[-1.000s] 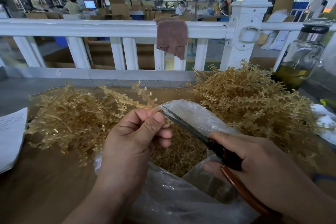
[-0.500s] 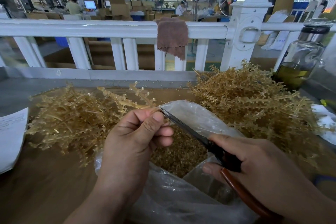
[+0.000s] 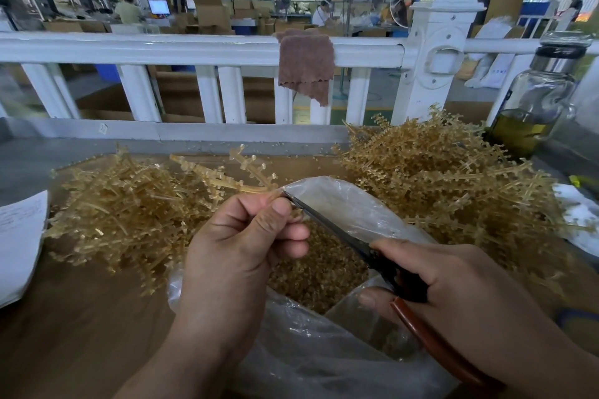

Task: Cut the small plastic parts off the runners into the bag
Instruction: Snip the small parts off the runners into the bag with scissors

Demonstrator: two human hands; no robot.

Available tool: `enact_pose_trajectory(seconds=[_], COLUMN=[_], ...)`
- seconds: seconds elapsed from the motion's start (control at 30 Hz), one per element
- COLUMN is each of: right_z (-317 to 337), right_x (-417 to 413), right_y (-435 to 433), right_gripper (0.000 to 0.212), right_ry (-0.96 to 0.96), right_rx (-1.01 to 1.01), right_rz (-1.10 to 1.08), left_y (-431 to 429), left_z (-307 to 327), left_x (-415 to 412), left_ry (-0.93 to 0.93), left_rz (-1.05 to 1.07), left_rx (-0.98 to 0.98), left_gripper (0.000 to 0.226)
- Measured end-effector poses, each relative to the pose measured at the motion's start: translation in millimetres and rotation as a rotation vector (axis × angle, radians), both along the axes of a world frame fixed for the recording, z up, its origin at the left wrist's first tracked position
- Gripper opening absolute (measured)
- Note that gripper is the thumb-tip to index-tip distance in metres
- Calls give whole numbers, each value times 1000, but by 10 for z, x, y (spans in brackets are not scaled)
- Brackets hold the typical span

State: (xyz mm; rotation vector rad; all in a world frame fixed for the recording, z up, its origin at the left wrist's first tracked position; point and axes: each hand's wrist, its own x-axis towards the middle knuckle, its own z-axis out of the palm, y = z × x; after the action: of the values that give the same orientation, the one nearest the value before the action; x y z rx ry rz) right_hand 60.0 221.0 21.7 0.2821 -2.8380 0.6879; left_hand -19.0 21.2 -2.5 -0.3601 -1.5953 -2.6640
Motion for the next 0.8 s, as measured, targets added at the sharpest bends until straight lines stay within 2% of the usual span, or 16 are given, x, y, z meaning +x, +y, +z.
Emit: enact_pose_trajectory(seconds=[0.17, 0.33, 0.63, 0.8], right_z=[8, 26, -16, -40], right_x=[-3, -23, -24, -27], right_y=[-8, -44, -35, -21], right_gripper=[40, 25, 25, 36], right_ry=[-4, -28, -28, -46], right_rx=[-15, -16, -12, -36], right_rz=[1, -3, -6, 22], left_y=[11, -3, -11, -9], left_z=[4, -5, -42, -45], left_x=[-6, -24, -32, -25], left_ry=[6, 6, 10, 13], left_rz=[8, 7, 7, -6], left_rx=[0, -6, -9, -17], left_gripper=[11, 10, 11, 8])
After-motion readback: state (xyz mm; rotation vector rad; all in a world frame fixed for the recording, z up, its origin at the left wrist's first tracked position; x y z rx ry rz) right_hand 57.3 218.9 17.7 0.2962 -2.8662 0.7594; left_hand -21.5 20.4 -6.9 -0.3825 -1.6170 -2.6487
